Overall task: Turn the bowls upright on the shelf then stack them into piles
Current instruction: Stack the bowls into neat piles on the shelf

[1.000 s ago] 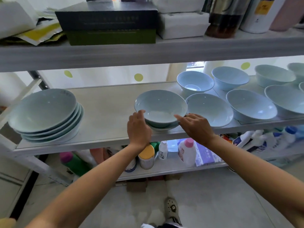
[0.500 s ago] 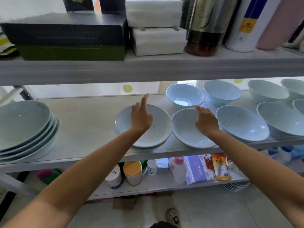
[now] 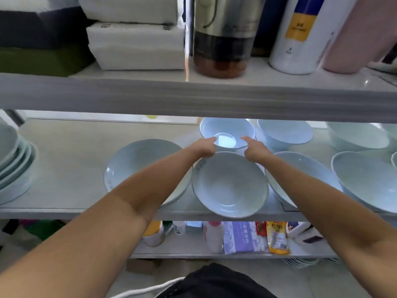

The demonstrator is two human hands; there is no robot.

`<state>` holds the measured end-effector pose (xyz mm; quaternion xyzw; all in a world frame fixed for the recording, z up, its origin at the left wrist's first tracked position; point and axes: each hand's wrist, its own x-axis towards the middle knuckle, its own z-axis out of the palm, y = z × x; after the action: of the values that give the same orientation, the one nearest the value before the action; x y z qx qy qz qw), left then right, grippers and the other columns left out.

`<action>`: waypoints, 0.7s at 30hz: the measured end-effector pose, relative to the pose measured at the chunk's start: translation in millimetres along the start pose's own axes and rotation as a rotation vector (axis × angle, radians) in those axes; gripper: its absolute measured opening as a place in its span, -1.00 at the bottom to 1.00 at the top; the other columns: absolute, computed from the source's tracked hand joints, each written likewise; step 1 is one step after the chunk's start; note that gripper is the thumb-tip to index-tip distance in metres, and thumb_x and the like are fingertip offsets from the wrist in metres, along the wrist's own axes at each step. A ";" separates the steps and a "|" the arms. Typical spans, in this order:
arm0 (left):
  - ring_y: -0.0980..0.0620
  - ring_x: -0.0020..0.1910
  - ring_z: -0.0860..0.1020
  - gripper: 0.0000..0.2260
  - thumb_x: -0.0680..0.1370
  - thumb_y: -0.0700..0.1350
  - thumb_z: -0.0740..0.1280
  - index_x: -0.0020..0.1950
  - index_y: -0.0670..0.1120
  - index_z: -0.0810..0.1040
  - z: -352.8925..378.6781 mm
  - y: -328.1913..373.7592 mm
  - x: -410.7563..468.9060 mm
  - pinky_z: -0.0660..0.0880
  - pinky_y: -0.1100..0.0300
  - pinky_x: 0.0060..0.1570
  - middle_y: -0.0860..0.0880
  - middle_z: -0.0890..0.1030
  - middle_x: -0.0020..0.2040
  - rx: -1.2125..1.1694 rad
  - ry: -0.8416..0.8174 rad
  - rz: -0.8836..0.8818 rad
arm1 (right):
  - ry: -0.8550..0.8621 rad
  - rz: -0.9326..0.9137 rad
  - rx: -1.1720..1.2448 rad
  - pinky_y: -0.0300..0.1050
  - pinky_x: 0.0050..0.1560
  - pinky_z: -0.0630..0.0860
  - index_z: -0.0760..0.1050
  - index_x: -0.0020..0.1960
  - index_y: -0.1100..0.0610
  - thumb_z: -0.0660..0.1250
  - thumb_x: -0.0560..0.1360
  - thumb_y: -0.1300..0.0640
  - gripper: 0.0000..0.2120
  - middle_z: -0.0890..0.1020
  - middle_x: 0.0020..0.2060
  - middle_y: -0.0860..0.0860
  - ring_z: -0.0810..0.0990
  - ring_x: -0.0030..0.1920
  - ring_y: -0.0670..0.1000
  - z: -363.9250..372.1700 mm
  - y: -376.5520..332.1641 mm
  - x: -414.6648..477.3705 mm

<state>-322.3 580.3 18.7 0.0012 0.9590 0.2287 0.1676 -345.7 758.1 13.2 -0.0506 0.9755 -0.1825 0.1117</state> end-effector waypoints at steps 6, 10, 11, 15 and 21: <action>-0.10 0.34 0.38 -0.60 0.52 -0.33 0.16 0.33 -0.08 0.44 5.3 -5.3 19.3 0.35 0.15 0.24 -0.10 0.44 0.37 0.009 0.111 -0.020 | -0.055 -0.068 0.039 -0.09 0.23 0.42 0.48 0.28 0.06 0.11 0.50 0.34 -0.57 0.53 0.27 0.08 0.48 0.27 0.11 8.7 9.7 20.5; -0.16 0.23 0.46 -0.68 0.54 -0.26 0.20 0.26 -0.06 0.48 9.6 -7.9 24.4 0.40 0.11 0.14 -0.17 0.52 0.26 0.017 0.188 -0.024 | 0.034 -0.079 0.059 -0.09 0.00 0.47 0.60 0.08 0.07 0.22 0.51 0.20 -0.77 0.64 0.06 0.11 0.57 0.09 0.14 10.9 12.6 29.9; -0.17 0.21 0.47 -0.72 0.55 -0.22 0.22 0.25 -0.07 0.49 10.2 -6.9 23.9 0.41 0.09 0.13 -0.19 0.53 0.23 0.015 0.205 -0.020 | 0.065 -0.071 0.058 -0.11 -0.08 0.45 0.61 0.03 0.08 0.24 0.52 0.16 -0.81 0.66 0.01 0.11 0.58 0.05 0.15 11.4 13.5 30.4; -0.21 0.12 0.52 -0.79 0.58 -0.11 0.26 0.15 -0.16 0.54 8.6 1.4 22.3 0.44 0.09 0.06 -0.25 0.58 0.12 -0.050 0.333 0.000 | 0.202 -0.113 -0.010 -0.12 -0.20 0.37 0.62 -0.02 0.15 0.28 0.54 0.05 -0.79 0.67 -0.09 0.15 0.59 -0.04 0.20 10.3 14.8 29.1; -0.23 -0.01 0.57 -0.84 0.56 -0.14 0.28 0.03 -0.20 0.57 3.1 4.4 9.8 0.48 0.05 -0.04 -0.24 0.64 0.00 -0.064 0.546 0.085 | 0.393 -0.297 -0.124 -0.09 -0.20 0.38 0.61 0.05 0.15 0.24 0.57 -0.01 -0.72 0.68 -0.12 0.21 0.60 -0.09 0.25 0.3 14.2 16.1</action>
<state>-331.0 586.4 14.9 -0.0256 0.9600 0.2575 -0.1071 -362.0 768.9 4.5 -0.1638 0.9697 -0.1431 -0.1113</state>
